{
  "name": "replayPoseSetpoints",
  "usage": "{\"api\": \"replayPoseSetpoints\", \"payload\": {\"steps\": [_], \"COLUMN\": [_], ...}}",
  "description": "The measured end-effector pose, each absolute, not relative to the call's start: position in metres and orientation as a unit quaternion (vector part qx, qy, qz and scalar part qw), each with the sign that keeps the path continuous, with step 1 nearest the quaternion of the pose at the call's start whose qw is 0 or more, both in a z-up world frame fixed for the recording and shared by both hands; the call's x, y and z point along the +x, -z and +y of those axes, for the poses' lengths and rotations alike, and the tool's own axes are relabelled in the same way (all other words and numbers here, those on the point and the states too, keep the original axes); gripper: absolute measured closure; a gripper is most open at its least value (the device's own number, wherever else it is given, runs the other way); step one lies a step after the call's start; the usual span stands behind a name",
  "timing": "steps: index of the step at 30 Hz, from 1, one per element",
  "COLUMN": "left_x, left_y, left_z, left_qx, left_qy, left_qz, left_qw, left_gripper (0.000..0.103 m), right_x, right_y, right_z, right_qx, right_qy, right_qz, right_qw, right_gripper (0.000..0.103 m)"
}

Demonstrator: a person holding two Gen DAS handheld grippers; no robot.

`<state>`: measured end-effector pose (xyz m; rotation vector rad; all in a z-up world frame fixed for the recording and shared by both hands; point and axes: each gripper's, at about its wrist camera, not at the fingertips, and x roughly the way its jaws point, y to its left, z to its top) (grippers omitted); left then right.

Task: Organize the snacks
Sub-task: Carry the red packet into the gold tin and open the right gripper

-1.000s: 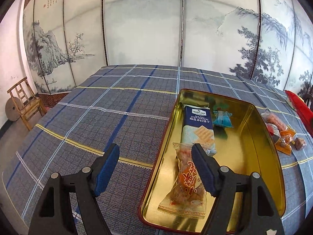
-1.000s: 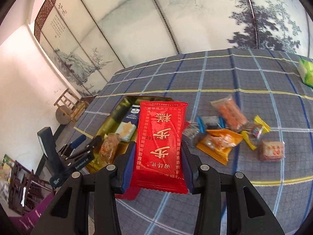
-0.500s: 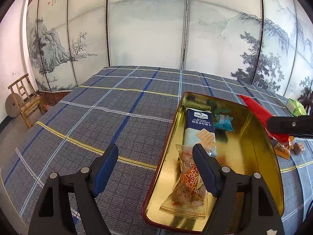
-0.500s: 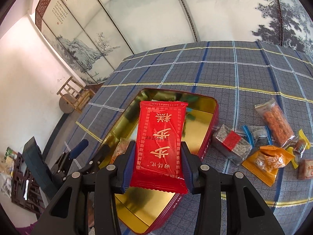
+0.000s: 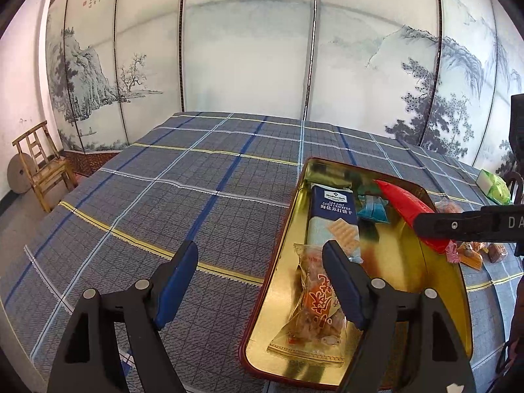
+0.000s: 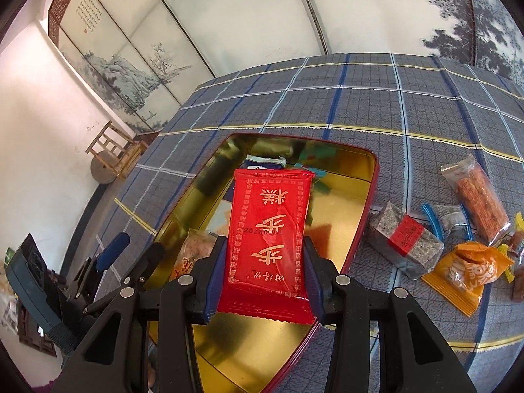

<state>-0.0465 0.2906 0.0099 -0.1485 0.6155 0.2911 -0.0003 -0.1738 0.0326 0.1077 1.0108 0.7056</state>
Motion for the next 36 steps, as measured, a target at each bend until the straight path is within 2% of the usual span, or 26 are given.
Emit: {"api": "replayPoseSetpoints", "payload": {"steps": [11, 13, 19, 25, 32, 36], "left_x": [-0.047, -0.048, -0.048, -0.048, -0.049, -0.048], "left_y": [-0.011, -0.011, -0.013, -0.015, -0.015, -0.014], "left_z": [0.292, 0.292, 0.292, 0.285, 0.281, 0.280], "left_qx": [-0.078, -0.078, -0.074, -0.059, -0.053, -0.048], "left_qy": [-0.142, -0.142, -0.144, -0.147, -0.149, -0.152], "left_qz": [0.300, 0.300, 0.298, 0.294, 0.290, 0.293], "left_qw": [0.940, 0.940, 0.941, 0.943, 0.944, 0.943], "left_gripper": [0.028, 0.028, 0.028, 0.026, 0.024, 0.023], "right_x": [0.018, 0.034, 0.055, 0.047, 0.038, 0.049], "right_y": [-0.034, -0.033, -0.036, -0.052, -0.046, -0.047], "right_z": [-0.098, -0.041, 0.043, 0.011, -0.058, -0.051], "right_qx": [0.047, 0.048, 0.073, 0.120, 0.006, -0.037], "right_qy": [-0.327, -0.328, -0.344, -0.343, -0.249, -0.280], "right_qz": [0.483, 0.485, 0.480, 0.432, 0.416, 0.410], "right_qw": [0.811, 0.809, 0.804, 0.826, 0.874, 0.867], "right_gripper": [0.059, 0.058, 0.057, 0.057, 0.057, 0.057]}}
